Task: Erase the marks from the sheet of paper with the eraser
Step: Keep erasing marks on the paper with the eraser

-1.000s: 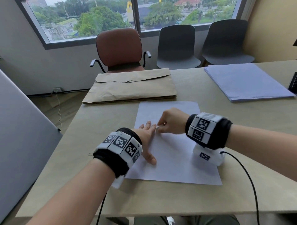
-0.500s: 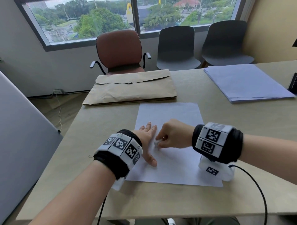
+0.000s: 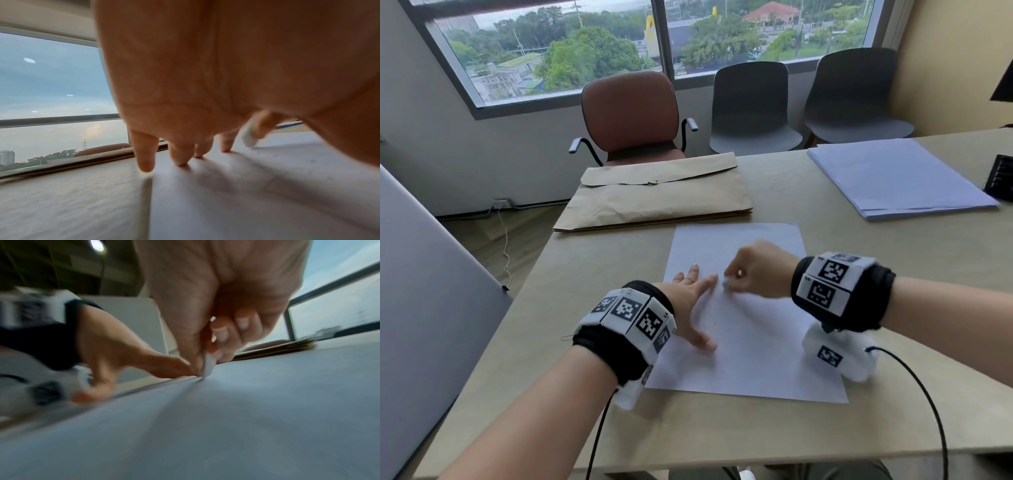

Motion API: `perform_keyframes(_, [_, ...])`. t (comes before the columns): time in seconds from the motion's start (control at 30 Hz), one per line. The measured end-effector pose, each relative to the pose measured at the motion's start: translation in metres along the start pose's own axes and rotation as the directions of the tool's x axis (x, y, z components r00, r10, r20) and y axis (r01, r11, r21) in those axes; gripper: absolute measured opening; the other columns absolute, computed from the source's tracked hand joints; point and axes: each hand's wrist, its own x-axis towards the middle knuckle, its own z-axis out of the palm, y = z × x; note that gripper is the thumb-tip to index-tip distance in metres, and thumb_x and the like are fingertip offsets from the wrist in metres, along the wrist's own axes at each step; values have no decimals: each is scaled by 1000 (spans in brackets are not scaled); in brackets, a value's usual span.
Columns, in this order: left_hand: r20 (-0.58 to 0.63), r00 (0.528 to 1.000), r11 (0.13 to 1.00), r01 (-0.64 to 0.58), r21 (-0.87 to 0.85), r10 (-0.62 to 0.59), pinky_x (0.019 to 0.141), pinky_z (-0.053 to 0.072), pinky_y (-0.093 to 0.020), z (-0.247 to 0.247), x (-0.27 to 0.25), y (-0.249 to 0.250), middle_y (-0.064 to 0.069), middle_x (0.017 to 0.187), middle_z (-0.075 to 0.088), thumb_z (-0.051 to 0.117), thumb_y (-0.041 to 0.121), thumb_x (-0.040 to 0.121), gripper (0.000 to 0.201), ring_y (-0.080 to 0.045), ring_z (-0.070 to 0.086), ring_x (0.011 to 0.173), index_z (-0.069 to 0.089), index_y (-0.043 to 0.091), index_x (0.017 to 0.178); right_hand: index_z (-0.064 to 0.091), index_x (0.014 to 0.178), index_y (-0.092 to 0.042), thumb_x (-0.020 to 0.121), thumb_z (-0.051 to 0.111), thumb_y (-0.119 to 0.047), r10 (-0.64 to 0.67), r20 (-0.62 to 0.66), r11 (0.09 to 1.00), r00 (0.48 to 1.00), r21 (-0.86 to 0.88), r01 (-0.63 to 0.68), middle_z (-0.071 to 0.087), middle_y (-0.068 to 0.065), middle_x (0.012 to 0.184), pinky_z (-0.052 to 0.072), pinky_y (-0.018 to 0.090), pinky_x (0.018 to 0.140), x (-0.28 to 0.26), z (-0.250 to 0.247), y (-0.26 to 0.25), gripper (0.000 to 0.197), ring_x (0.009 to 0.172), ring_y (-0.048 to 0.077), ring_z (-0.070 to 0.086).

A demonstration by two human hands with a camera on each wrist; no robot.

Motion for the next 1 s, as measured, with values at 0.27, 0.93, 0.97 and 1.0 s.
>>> perform_keyframes(0.27, [-62,998,999,3,-32,-5,119,8,-38,4,1,4,-8,157,-17,67,51,78,110,-27,-5,146,-11,21,150,47,55,-22,90,51,-23,-142,181,986,973,-65,156,42,-6,49,32,13,51,-21,8,-11,35,50,10,48])
perform_keyframes(0.93, [-33,999,1000,7,-13,-8,117,7,-37,2,-2,7,-8,156,-22,66,49,80,111,-26,-9,146,-16,18,149,51,53,-13,84,53,-18,-121,129,990,984,-57,129,52,1,53,35,24,57,-8,7,-18,31,55,22,37])
perform_keyframes(0.97, [-31,1000,1000,7,-18,-7,117,7,-37,2,-2,7,-8,156,-22,66,48,80,112,-26,-10,146,-17,19,149,45,48,-18,84,54,-18,-138,175,988,975,-43,148,47,-2,46,31,19,53,-14,8,-22,37,51,20,35])
perform_keyframes(1.0, [-30,1000,1000,7,-19,-7,117,7,-37,2,-2,6,-8,156,-22,66,49,80,112,-26,-10,146,-17,19,149,44,46,-20,84,55,-18,-136,201,988,970,-39,147,46,-4,42,27,15,49,-15,6,-23,39,49,19,35])
